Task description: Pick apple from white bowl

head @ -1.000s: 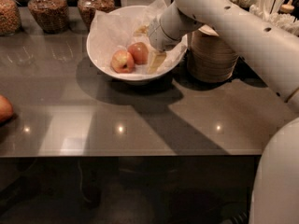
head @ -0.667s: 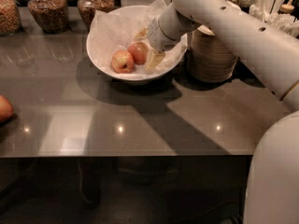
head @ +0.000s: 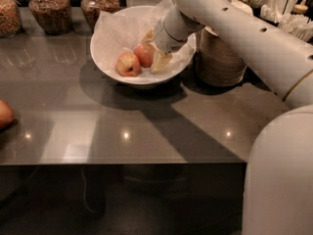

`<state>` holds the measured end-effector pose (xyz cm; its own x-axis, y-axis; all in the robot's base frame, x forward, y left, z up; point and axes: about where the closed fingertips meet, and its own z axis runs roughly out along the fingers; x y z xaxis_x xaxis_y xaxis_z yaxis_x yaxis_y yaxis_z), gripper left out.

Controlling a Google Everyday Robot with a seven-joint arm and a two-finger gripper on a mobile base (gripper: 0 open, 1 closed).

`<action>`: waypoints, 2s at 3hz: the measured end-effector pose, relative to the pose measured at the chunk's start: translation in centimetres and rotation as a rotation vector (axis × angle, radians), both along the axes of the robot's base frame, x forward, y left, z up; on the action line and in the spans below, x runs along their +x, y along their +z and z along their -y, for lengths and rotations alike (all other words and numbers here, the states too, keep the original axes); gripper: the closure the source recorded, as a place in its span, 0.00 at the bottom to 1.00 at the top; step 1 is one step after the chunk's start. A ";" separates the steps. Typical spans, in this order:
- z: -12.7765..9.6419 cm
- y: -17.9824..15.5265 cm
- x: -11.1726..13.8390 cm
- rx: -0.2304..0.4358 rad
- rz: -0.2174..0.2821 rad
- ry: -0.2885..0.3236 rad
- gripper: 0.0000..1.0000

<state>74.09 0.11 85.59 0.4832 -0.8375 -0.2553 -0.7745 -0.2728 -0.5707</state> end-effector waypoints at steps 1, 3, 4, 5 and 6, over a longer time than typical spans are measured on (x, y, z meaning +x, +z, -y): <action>-0.2 -0.2 0.1 0.002 -0.003 -0.002 0.40; -0.1 -0.2 0.2 0.003 -0.017 -0.028 0.74; 0.7 0.1 0.0 0.017 -0.028 -0.066 0.97; 1.5 1.7 -0.7 0.054 -0.021 -0.091 1.00; 2.2 4.5 -1.9 0.103 -0.003 -0.102 1.00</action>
Offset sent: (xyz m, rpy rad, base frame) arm 0.0050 0.0032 -0.0012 0.0078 0.0077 -0.0269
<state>72.18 -2.10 90.10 0.3957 -0.8516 -0.3437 -0.7968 -0.1324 -0.5895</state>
